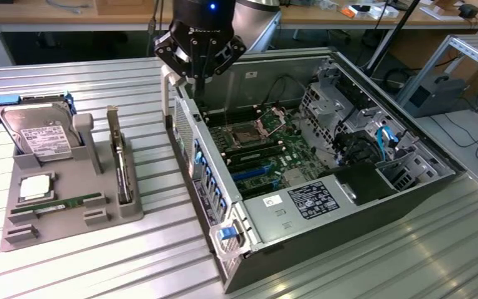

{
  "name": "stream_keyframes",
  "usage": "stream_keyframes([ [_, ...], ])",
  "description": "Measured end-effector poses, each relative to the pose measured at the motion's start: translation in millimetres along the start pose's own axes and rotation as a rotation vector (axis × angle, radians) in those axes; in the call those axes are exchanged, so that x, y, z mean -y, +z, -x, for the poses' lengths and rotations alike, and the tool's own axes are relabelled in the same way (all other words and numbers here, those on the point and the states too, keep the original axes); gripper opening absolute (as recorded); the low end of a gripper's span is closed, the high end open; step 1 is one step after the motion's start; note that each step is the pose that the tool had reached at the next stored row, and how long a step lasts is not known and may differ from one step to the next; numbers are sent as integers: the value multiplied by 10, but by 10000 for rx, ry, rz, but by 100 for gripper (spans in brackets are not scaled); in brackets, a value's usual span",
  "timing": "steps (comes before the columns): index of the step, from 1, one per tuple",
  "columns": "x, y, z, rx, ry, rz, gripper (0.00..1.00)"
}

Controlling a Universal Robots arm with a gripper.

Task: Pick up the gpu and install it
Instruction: 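Reach for the gpu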

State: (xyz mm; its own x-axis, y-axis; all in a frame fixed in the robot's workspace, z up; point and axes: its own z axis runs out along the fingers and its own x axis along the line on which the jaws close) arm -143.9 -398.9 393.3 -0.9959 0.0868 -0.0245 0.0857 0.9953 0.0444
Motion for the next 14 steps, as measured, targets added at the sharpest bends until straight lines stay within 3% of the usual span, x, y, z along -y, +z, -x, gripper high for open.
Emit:
stream_keyframes([
  [14, 4, -1, -46, 0, 0, 0, 11],
])
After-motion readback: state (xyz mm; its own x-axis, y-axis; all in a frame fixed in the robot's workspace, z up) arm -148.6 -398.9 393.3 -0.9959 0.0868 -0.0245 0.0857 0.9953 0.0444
